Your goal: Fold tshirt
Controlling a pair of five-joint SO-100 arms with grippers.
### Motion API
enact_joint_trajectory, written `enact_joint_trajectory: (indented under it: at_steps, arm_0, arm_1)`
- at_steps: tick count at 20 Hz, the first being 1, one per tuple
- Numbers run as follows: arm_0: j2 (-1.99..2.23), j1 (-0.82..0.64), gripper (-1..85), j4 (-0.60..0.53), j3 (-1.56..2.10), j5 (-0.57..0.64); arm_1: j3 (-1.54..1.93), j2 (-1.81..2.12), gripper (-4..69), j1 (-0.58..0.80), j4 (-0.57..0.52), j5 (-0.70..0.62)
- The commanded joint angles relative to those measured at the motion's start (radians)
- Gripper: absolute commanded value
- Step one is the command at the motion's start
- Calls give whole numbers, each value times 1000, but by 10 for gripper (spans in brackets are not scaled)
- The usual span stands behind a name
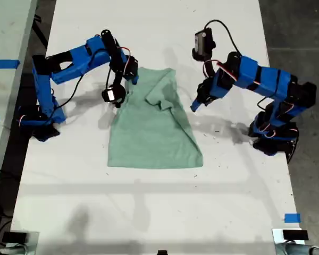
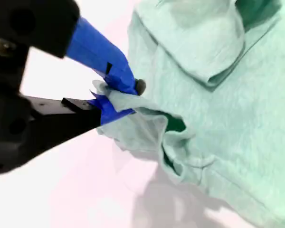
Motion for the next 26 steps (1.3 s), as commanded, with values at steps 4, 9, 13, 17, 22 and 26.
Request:
enact_joint_trajectory:
  at_steps: [4, 9, 13, 17, 22, 26]
  arm_0:
    - [-63, 61, 0, -133, -147, -20]
    - [-112, 71, 300, -198, -149, -12]
    - [-64, 103, 345, -278, -150, 3]
    - [40, 129, 339, -215, -149, -28]
    - [133, 250, 319, -21, -15, -222]
    - [379, 407, 294, -86, 311, -403]
  arm_1:
    - [14, 94, 192, -21, -25, 20]
    - [21, 94, 191, -28, -28, 34]
    - [34, 91, 191, -29, -43, 41]
    - [48, 91, 189, -44, -54, 55]
    - [60, 92, 193, -104, -46, 80]
    - [123, 104, 232, -192, -58, 144]
